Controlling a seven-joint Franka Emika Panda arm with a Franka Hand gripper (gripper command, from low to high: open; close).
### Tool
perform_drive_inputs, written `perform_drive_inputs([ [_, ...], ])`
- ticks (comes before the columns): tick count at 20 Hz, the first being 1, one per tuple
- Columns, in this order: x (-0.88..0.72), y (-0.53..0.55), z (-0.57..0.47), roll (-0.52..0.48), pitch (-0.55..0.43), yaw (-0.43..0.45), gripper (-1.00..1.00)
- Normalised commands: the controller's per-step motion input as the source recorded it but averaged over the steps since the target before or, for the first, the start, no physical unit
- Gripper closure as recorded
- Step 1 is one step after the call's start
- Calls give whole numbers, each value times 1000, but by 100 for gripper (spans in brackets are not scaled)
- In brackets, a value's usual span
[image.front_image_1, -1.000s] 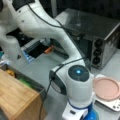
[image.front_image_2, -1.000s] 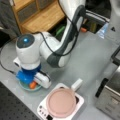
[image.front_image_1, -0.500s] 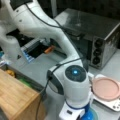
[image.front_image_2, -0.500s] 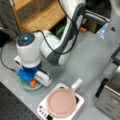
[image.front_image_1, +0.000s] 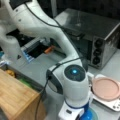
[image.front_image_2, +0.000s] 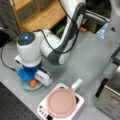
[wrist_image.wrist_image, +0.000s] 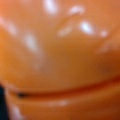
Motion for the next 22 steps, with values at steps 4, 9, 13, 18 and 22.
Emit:
perform_drive_inputs([
  [4, 71, 48, 256, 19, 135, -8, 100],
  [9, 59, 62, 200, -16, 164, -27, 100],
  [13, 42, 126, 238, -41, 144, -31, 100],
  [18, -6, 335, 207, -68, 105, -48, 100],
  [22, -22, 497, 131, -75, 79, -68, 100],
])
